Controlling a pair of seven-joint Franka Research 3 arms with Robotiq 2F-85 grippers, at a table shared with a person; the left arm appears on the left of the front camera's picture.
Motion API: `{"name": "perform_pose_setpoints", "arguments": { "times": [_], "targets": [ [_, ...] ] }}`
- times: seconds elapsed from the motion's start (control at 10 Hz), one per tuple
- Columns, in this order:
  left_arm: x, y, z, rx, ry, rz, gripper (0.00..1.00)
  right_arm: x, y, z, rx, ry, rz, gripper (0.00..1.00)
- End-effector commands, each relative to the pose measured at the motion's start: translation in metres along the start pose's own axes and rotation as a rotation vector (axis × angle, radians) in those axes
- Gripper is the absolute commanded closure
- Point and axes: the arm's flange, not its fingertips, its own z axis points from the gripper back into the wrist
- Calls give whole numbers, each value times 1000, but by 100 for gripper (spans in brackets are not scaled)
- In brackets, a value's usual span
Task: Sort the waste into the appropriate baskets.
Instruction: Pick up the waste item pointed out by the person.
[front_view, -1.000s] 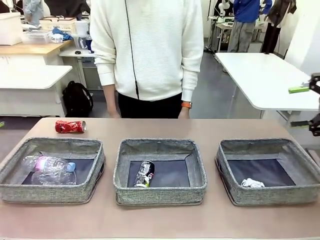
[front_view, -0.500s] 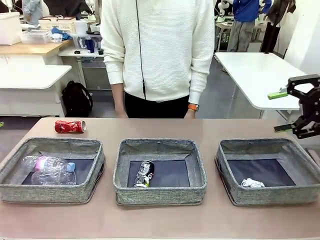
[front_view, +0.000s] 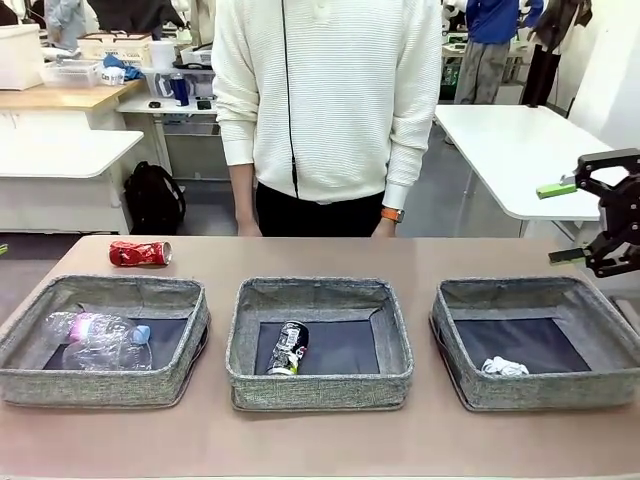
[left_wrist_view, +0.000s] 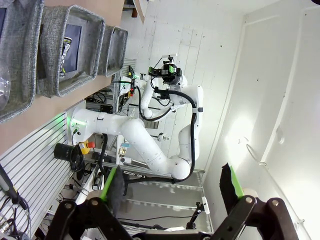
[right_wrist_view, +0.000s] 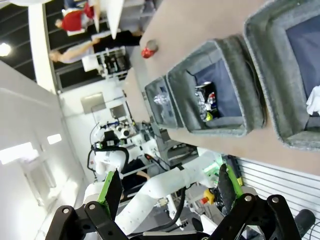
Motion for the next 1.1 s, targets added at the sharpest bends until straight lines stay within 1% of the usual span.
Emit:
{"name": "perform_pose_setpoints", "arguments": {
  "times": [0.0, 1.0],
  "targets": [
    [-2, -2, 0, -18, 6, -19, 0, 0, 4, 1, 21, 1, -20, 0],
    [-2, -2, 0, -18, 6, -19, 0, 0, 4, 1, 21, 1, -20, 0]
  ]
}}
